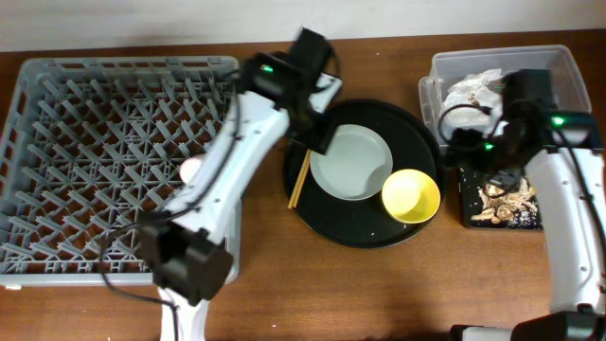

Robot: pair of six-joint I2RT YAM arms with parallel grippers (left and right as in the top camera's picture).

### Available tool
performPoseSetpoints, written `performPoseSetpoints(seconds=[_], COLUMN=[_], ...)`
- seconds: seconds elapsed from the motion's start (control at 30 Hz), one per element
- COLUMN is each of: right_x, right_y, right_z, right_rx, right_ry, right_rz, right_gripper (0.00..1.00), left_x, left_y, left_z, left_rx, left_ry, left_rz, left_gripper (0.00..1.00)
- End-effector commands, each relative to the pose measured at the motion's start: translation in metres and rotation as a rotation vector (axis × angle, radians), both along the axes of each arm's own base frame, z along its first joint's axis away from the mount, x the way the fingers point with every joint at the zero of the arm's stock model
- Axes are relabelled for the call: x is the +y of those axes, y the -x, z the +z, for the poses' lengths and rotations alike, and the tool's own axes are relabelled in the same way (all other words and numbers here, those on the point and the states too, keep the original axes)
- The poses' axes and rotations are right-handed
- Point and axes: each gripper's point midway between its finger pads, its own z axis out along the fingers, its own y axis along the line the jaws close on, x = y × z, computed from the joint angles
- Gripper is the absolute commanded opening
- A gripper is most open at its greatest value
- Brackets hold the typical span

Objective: Sort waste into correct bins and load items into the dishwasher rack
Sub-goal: 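Reach the left gripper across to the yellow bowl and grasp it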

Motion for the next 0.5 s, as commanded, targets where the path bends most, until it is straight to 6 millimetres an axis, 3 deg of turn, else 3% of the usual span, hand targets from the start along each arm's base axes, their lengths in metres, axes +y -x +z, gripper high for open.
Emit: performPoseSetpoints(seconds=[0.0, 0.17, 0.33, 0.47], right_x=[-0.025, -0.056, -0.058, -0.058], right_y=[0.005, 0.012, 0.013, 0.013], right_z=[-0.001, -0.001, -0.001, -0.001], right_rx=[0.002, 0.0, 0.001, 0.0], right_ry=[-0.025, -0.023, -0.019, -0.015], right_rz=[-0.101, -0.193, -0.186, -0.171], right_gripper=[0.88, 0.93, 0.94, 0.94], left_x=[-0.045, -0.099, -0.138, -0.162], left_y=[0.016, 0.045, 0.077, 0.108], left_z=[-0.022, -0.036, -0.043, -0.067], left_rx=[0.012, -0.042, -0.103, -0.108], left_ry=[-0.001, -0.009, -0.021, -0.062], left_rz=[-0.115, -0.335, -0.59, -0.806], left_gripper=[0.67, 0.67, 0.67, 0.67])
